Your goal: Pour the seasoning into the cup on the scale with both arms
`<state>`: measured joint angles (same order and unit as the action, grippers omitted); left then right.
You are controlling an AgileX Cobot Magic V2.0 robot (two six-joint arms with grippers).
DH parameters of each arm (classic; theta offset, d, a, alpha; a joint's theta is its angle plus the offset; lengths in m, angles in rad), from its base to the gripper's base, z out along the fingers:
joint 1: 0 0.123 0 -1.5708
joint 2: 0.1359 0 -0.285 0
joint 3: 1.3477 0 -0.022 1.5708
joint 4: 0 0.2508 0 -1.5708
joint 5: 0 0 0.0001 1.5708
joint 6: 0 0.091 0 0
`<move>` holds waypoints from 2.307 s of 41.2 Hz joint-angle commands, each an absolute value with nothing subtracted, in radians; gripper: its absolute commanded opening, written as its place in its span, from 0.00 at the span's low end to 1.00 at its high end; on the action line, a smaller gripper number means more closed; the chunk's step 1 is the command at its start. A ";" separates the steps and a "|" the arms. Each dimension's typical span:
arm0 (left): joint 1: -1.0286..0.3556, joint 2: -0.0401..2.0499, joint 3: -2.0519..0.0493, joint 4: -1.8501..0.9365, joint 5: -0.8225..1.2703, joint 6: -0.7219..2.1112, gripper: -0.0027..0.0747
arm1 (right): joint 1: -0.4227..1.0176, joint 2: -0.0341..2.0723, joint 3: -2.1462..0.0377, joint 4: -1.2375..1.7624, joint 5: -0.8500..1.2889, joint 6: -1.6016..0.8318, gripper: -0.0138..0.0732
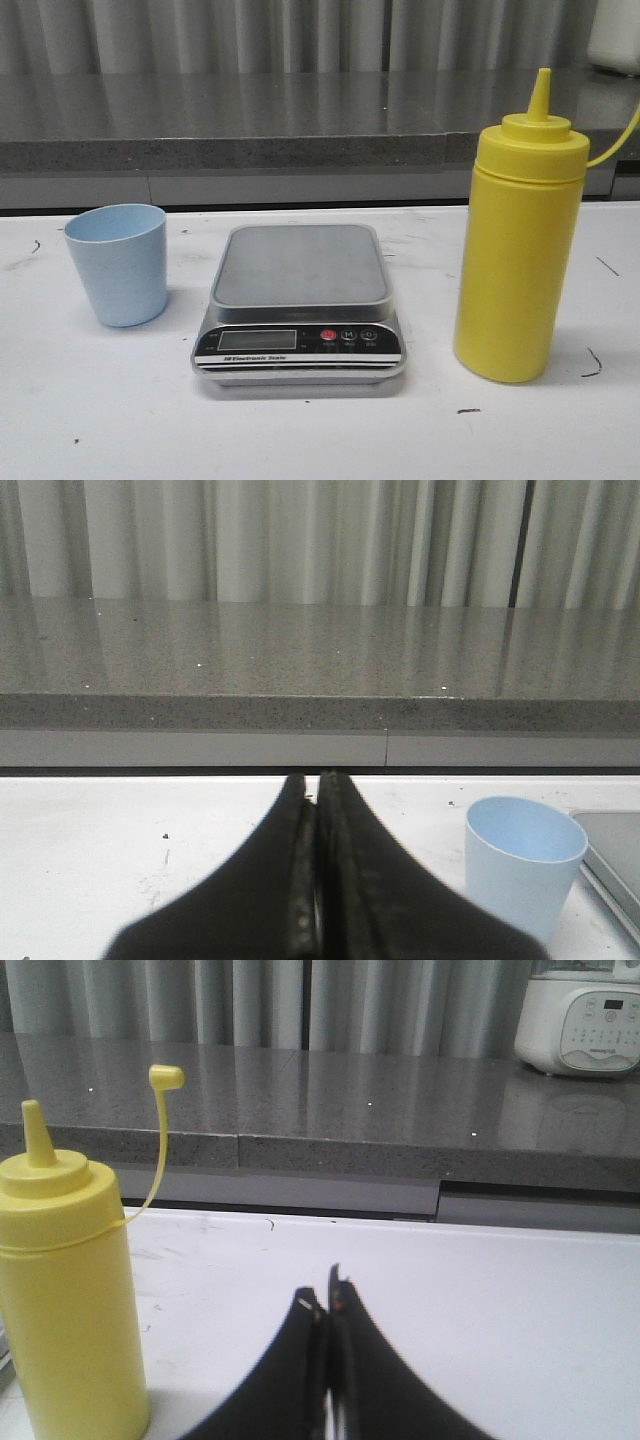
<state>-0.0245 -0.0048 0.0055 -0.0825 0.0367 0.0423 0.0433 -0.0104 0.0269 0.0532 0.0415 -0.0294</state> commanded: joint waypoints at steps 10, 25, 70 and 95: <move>-0.033 -0.021 0.028 -0.082 -0.051 0.036 0.01 | 0.040 -0.027 0.020 0.045 -0.042 -0.036 0.08; -0.033 -0.021 0.028 -0.082 -0.051 0.036 0.01 | 0.040 -0.027 0.020 0.045 -0.042 -0.036 0.08; -0.033 0.009 -0.284 -0.134 0.011 0.036 0.01 | 0.040 0.011 -0.306 0.034 0.178 -0.037 0.08; -0.033 0.407 -0.727 -0.164 0.582 0.036 0.01 | 0.040 0.381 -0.669 0.025 0.629 -0.037 0.08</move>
